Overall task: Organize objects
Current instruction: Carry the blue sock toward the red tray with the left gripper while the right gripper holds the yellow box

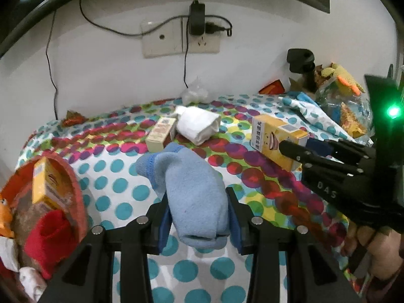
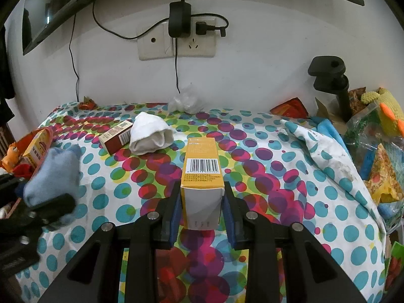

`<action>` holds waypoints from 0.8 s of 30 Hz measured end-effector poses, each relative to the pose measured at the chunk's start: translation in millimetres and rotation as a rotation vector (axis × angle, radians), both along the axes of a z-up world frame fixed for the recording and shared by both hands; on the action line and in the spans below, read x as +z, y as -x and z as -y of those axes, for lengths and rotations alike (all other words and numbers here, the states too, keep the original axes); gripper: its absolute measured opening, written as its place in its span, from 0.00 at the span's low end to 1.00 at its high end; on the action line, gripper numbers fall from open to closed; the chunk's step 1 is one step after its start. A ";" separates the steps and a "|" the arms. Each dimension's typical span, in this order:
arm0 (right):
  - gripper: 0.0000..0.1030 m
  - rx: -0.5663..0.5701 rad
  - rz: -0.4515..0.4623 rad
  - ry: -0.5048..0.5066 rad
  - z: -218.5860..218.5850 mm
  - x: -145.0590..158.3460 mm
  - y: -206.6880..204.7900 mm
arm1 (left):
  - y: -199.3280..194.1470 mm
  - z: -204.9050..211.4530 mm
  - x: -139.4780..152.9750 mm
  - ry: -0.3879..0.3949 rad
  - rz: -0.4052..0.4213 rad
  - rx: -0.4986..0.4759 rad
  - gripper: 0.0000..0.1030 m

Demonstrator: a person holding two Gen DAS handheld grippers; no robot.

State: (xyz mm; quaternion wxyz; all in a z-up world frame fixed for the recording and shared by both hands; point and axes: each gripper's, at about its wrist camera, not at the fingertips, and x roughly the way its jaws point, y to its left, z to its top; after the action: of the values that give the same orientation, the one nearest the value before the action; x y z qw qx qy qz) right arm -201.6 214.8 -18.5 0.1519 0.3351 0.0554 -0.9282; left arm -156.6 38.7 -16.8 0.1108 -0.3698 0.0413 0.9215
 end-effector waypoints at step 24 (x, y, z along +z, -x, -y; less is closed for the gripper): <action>0.27 -0.019 0.015 0.019 -5.6 -1.0 3.1 | -39.3 60.4 39.2 0.069 0.012 0.062 0.38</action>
State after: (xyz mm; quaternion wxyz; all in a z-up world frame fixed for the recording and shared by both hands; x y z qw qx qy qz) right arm -204.6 220.4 -19.6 0.1465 0.3411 0.0424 -0.9276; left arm -117.3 -21.7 22.4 0.0698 -0.3800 0.0609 0.9203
